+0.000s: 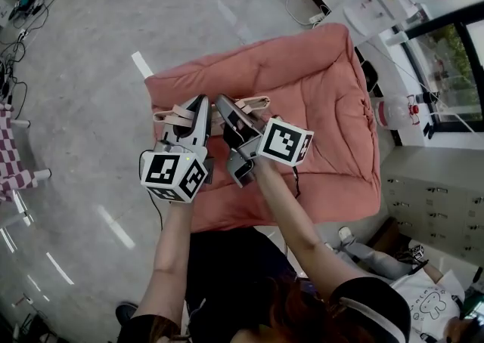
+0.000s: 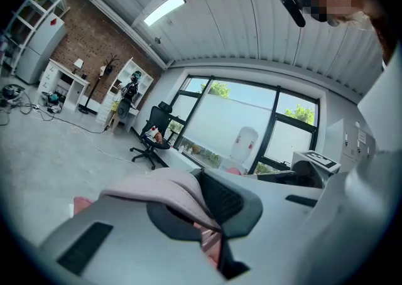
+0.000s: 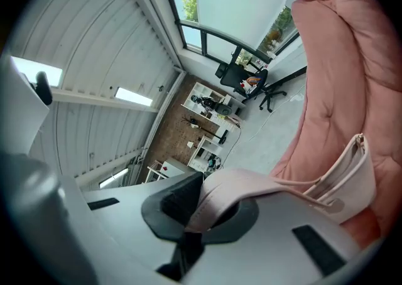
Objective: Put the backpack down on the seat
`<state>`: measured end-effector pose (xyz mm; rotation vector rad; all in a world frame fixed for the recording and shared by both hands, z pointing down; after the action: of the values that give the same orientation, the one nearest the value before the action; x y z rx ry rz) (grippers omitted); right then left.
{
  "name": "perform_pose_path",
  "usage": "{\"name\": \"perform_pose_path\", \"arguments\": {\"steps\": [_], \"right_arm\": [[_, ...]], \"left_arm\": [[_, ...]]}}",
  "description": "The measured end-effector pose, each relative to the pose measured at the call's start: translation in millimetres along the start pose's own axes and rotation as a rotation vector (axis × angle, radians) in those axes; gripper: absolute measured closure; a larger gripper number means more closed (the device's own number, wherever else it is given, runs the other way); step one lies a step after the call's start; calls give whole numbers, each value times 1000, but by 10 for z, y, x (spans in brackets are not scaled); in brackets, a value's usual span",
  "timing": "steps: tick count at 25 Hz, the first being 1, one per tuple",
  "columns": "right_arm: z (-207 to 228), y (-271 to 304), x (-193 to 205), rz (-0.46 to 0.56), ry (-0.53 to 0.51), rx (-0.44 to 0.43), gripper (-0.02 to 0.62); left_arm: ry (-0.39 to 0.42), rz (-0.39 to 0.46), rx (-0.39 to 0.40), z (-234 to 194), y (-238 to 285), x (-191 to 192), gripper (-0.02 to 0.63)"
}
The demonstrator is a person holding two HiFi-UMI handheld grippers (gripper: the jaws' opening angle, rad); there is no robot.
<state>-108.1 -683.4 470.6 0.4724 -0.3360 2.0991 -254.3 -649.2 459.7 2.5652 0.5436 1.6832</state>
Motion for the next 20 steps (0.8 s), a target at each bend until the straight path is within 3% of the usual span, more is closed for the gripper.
{"name": "perform_pose_path", "arguments": {"steps": [8,20], "right_arm": [[85,-234,344,-33,0,-30,563],[-11,-1180,1136,-75,10,4,563]], "left_arm": [[-9,11,-27,-24,-251,361,588],[-68,-46,-72,358,-1144,1185,588]]}}
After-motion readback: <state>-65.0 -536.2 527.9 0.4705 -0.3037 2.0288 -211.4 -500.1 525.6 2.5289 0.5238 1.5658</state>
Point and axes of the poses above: the fingertips, and each gripper's own axes: y forward along the fingers, z to its right, x out of its underside, the point moved 9 cm from there along -y, backward along the fingers, and after that the axes turned 13 degrees about -x, right-handed, at the moved point
